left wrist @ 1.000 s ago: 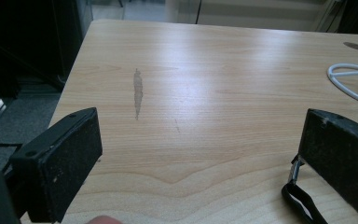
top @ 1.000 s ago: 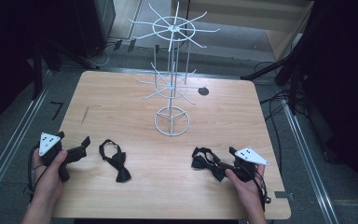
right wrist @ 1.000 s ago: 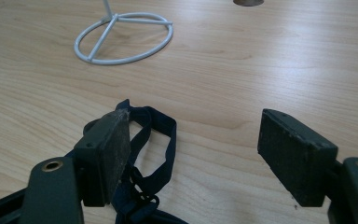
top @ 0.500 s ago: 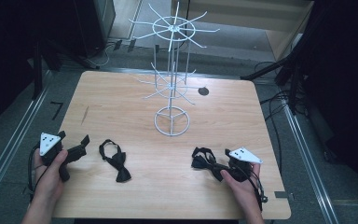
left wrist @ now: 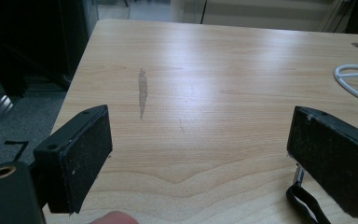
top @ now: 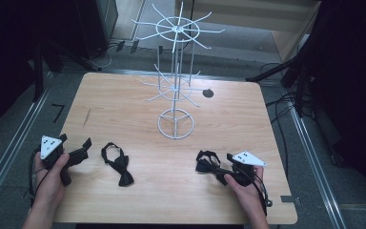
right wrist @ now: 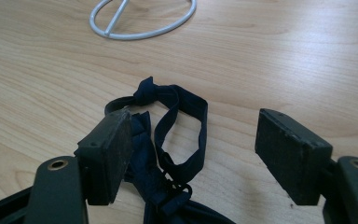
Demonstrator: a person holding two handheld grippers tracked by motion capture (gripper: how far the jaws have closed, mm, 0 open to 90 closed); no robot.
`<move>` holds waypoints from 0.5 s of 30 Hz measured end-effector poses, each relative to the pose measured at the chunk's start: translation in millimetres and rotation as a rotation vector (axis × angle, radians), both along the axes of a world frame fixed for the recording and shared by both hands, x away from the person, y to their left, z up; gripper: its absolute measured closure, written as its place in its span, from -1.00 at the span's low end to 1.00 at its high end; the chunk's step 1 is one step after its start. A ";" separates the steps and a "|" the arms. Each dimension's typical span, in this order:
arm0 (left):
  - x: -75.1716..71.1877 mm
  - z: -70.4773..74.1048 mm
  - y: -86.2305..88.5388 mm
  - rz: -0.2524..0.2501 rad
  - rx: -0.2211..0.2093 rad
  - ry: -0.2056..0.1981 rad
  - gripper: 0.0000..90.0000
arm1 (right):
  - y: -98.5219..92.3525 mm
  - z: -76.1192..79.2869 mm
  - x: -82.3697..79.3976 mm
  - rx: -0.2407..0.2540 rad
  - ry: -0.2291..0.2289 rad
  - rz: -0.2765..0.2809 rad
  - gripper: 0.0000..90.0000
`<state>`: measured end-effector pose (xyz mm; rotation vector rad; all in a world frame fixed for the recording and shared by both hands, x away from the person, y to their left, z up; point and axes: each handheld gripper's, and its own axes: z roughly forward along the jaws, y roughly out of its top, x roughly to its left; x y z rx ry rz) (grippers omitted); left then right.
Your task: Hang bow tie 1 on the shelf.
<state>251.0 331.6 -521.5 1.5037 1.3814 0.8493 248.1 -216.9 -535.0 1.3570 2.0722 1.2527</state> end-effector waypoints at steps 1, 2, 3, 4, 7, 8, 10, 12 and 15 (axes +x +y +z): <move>0.0 0.0 0.0 0.000 0.000 0.000 -0.85 | 0.0 0.0 0.0 0.000 0.000 0.000 -0.36; 0.0 0.0 0.0 0.000 0.000 0.000 -0.85 | 0.3 -0.7 0.4 0.000 0.007 0.004 -0.36; 0.0 0.0 0.0 0.000 0.000 0.000 -0.85 | 0.6 -0.8 0.4 0.000 0.011 0.006 -0.35; 0.0 0.0 0.0 -0.001 0.001 0.000 -0.85 | 0.6 -0.8 0.4 0.000 0.011 0.006 -0.35; 0.0 0.0 -0.1 -0.001 0.002 0.000 -0.85 | 2.1 -1.3 0.0 0.004 0.020 0.024 -0.25; 0.0 0.0 -0.1 0.000 0.002 0.000 -0.85 | 3.2 -1.4 -0.4 0.005 0.029 0.033 -0.24; 0.0 0.0 0.0 0.001 0.000 0.000 -0.85 | 4.9 -2.1 -0.3 -0.001 0.034 0.049 -0.21; 0.0 0.0 0.0 0.001 0.000 0.000 -0.85 | 7.0 -3.0 -0.2 -0.016 0.044 0.049 -0.17; 0.0 0.0 -0.1 0.001 0.000 0.000 -0.85 | 6.8 -4.7 2.6 -0.025 0.069 0.024 0.09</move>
